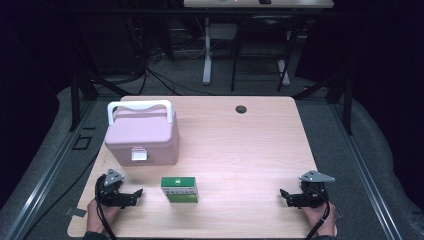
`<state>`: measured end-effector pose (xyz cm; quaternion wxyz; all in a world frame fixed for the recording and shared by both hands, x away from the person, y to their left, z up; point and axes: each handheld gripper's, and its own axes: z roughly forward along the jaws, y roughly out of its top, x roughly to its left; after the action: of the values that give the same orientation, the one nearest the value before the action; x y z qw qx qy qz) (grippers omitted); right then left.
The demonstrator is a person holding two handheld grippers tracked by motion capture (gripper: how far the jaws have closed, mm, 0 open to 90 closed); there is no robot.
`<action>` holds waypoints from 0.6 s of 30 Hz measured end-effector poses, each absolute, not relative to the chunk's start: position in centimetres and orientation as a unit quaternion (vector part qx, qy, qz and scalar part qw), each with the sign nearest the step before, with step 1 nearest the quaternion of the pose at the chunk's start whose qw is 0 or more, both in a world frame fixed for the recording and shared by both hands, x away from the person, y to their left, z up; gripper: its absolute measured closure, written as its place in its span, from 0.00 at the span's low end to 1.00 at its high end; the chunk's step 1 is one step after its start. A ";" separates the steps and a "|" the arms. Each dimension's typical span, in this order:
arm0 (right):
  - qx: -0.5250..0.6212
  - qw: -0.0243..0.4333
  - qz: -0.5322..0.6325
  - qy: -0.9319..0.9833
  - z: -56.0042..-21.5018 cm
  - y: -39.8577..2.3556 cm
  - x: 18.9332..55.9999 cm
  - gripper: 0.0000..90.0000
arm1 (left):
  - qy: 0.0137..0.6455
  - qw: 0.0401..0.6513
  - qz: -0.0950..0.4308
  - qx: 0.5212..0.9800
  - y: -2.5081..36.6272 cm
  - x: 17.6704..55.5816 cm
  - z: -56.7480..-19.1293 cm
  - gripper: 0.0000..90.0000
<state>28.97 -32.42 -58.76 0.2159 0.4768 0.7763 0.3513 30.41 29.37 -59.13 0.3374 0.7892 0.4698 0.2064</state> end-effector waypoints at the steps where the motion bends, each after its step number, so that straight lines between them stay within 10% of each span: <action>1: 0.477 0.214 0.350 0.778 -58.7 -32.4 29.0 0.01 | 0.469 0.340 0.206 0.789 29.4 30.4 -59.0 0.00; 18: 0.480 0.213 0.350 0.776 -58.8 -32.4 29.0 0.01 | 0.482 0.363 0.194 0.774 30.6 29.5 -54.8 0.00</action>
<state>29.00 -32.37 -58.76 0.2132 0.4802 0.7757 0.3496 29.46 30.63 -54.83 0.3627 0.7739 0.4816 0.1937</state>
